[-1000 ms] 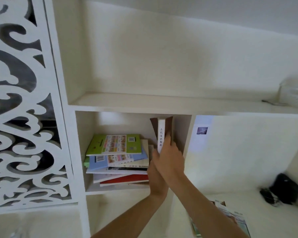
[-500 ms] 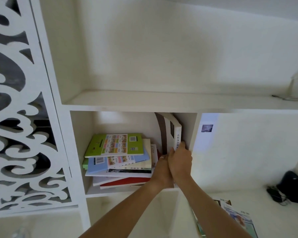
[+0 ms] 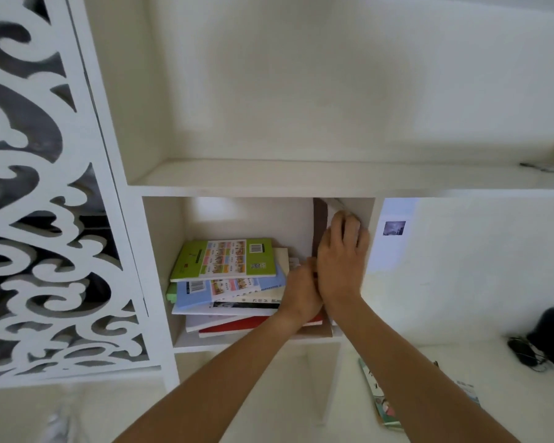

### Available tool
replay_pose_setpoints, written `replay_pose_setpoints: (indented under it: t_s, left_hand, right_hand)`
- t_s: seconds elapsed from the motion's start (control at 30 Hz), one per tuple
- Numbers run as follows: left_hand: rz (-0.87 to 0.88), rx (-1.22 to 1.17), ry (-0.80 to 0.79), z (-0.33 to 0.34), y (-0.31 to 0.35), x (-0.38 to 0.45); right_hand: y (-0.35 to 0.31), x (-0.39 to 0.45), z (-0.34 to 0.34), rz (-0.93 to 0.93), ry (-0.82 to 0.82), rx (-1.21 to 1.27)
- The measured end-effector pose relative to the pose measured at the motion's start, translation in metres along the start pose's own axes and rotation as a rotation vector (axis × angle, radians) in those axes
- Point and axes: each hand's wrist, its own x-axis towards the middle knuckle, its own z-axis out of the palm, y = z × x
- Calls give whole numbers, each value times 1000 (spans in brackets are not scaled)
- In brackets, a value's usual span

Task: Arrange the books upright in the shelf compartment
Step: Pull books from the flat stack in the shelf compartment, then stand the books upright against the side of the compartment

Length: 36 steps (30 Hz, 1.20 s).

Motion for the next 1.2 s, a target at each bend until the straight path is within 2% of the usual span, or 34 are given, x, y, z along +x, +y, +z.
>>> replay_pose_setpoints:
  t_s: [0.1,0.27,0.33,0.43,0.5,0.57,0.6,0.67,0.73,0.77,0.83,0.93,1.03,1.13,1.2]
  left_hand:
    - [-14,60,75,7,-32,6]
    - [106,308,113,4,-61,21]
    - [143,453,130,-1,-74,22]
    - [167,532,153,-14,-92,17]
    - [167,559,190,-32,-103,14]
    - [121,613,209,-56,-119,16]
    - [73,640,169,-69,-126,17]
    - [-68,682,-39,-89,-136,14]
    - [-185,735,-283,-95,-146,8]
    - [-189,751,-329,-95,-151,4]
    - [-145,775,-315,-94,-160,-4]
    - [-82,839,-308,-94,-167,-9]
    - [-38,912,-276,-93,-163,-6]
    - [16,940,-254,-94,-153,1]
    - [19,891,-175,-92,-154,3]
  right_hand:
    - [-5,2,-5,-22,-96,-81]
    - [-8,1,-4,-36,-169,-114]
    - [-11,-2,1,-20,-139,-74]
    - [-8,-4,4,-30,-69,18]
    - [-8,-7,8,-153,-2,118]
    - [-14,-8,7,-314,-27,294]
    - [-18,-7,5,-378,-57,370]
    - [-30,-6,0,-424,-205,560]
    - [-41,-7,-2,-338,-366,766]
    - [-45,-8,1,-292,-437,837]
    - [-51,-12,9,-269,-538,920]
    - [-51,-17,23,-216,-603,1044]
    - [-40,-16,28,7,-630,1040]
    - [-19,-15,35,260,-810,970]
    - [-7,-19,37,330,-930,989]
